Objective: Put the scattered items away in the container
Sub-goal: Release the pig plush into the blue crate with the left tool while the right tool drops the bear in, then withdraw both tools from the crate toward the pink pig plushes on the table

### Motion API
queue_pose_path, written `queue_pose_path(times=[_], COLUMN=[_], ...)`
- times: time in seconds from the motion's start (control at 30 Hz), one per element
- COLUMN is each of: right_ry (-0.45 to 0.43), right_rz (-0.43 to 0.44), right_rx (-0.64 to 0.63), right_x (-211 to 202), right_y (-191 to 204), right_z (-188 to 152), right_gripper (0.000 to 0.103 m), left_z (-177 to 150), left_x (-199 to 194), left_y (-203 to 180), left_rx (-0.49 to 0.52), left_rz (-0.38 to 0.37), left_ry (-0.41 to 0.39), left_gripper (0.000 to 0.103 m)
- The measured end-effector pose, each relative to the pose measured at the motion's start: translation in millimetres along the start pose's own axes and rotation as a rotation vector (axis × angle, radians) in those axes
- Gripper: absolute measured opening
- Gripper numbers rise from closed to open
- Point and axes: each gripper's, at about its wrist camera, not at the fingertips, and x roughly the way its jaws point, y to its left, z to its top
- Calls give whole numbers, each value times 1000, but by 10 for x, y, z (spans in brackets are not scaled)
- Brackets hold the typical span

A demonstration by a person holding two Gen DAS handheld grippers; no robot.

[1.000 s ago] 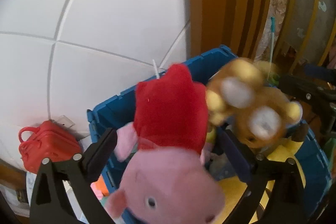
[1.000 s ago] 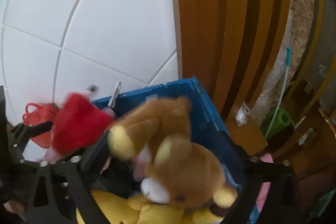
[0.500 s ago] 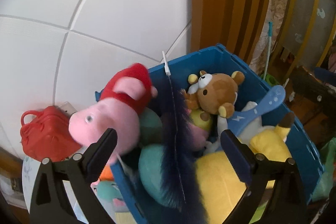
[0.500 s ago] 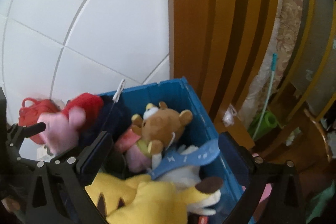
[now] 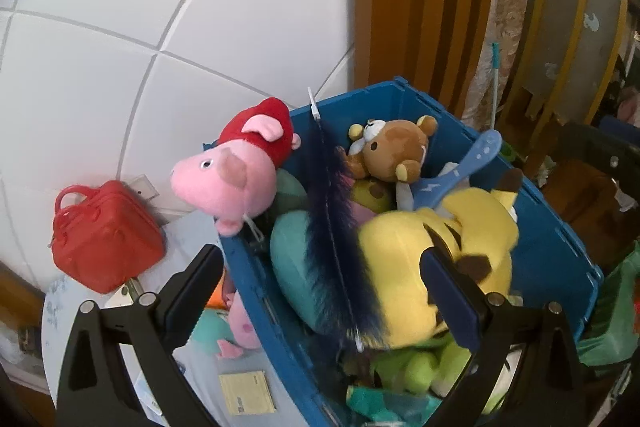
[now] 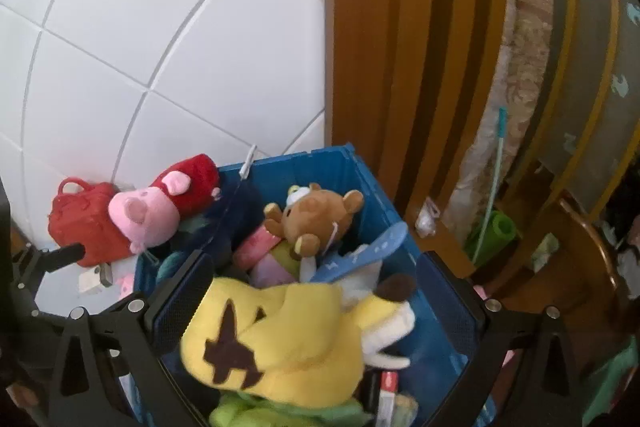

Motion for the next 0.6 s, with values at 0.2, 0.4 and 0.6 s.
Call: queue_pose_path(times=[0.2,0.4,0.6], right_ry=[-42,-67,-8], right_rz=[-21,-45,-79], right_rx=[9,-4,-31], right_x=[-492,-965,-1114], right_y=[37,190,429], right_z=[-166,-344,-720], right_gripper=[103,103,103], left_z=[-281,-558,-920], left_x=[-403,-720,-947], left_y=[0,22,77], left_rx=[-2,7,21], left_rz=[-19,-27,-35], left_ry=[-38,-55,-43], left_gripper=[100,100,100])
